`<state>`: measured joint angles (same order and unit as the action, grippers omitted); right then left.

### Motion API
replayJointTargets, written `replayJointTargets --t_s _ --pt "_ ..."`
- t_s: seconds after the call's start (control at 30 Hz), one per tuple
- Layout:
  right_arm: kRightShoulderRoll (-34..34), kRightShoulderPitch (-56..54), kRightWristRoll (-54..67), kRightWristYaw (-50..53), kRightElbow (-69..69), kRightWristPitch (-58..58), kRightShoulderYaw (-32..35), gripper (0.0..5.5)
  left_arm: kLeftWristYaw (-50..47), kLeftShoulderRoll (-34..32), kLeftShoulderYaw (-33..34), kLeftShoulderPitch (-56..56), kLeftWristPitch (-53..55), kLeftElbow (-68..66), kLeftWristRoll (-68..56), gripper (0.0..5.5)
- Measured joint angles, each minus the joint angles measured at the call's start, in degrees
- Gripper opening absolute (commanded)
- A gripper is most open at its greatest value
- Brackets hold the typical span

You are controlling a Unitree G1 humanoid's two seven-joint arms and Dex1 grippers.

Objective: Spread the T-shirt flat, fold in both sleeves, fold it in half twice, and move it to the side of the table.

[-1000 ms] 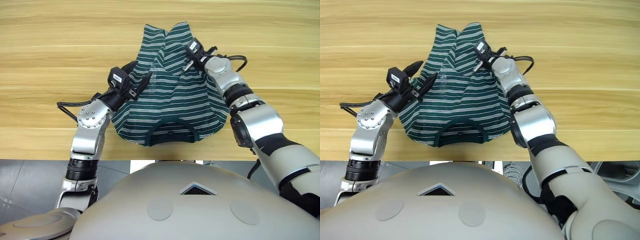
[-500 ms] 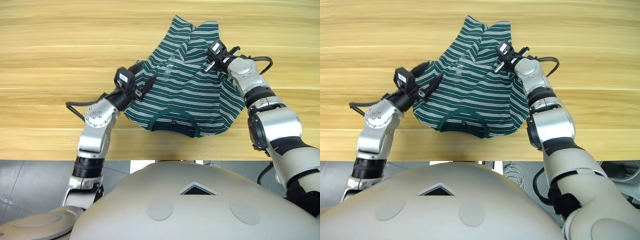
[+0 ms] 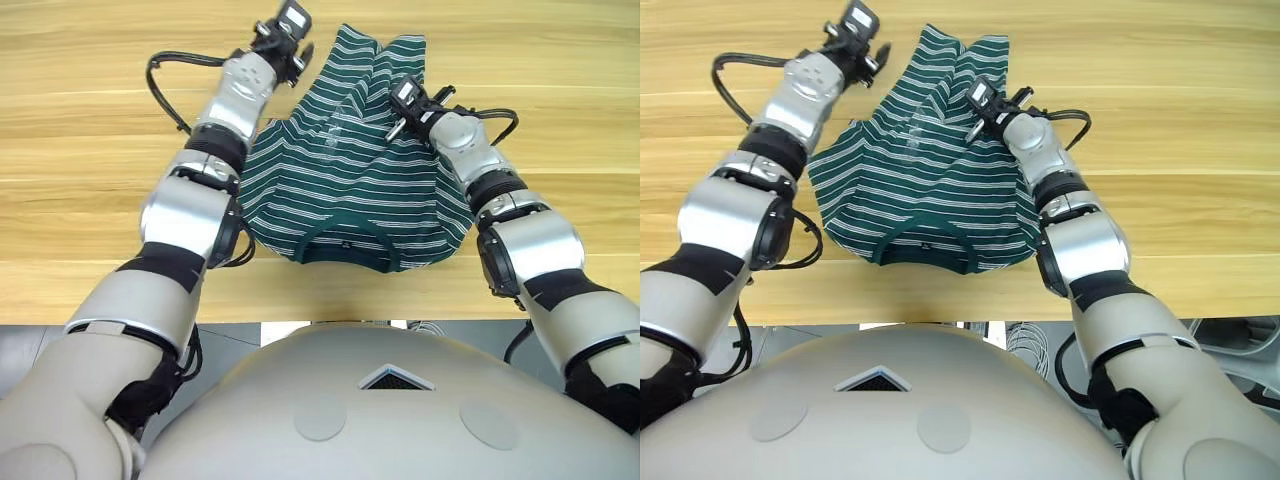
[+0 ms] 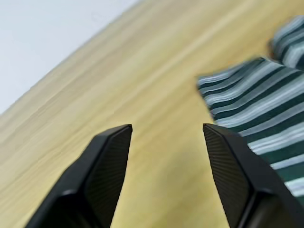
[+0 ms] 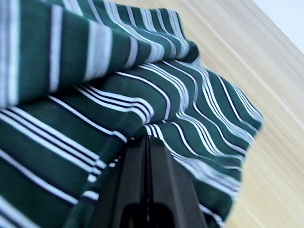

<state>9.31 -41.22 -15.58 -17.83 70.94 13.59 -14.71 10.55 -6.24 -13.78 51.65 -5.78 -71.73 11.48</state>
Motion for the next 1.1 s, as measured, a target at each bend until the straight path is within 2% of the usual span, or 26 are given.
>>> replayJointTargets --t_s 0.2,0.37,0.7,1.1 --pt "-1.0 -0.2 -0.5 0.6 0.1 0.0 -0.1 0.03 -0.5 4.1 1.1 0.3 -1.4 -4.4 0.6 2.67" --pt "-1.2 -0.2 -0.6 0.7 0.1 0.0 -0.2 0.03 -1.5 4.9 1.4 -1.5 -2.2 -5.0 2.6 2.67" --pt "-1.9 -0.3 -0.6 -0.3 -0.1 0.1 -0.6 0.03 -6.6 3.3 -2.0 -3.6 -1.7 -5.7 9.3 2.67" --pt "0.8 -0.2 -0.6 -0.1 0.1 0.0 0.4 0.03 -6.7 0.6 0.7 -4.4 -1.7 -5.4 8.9 2.67"
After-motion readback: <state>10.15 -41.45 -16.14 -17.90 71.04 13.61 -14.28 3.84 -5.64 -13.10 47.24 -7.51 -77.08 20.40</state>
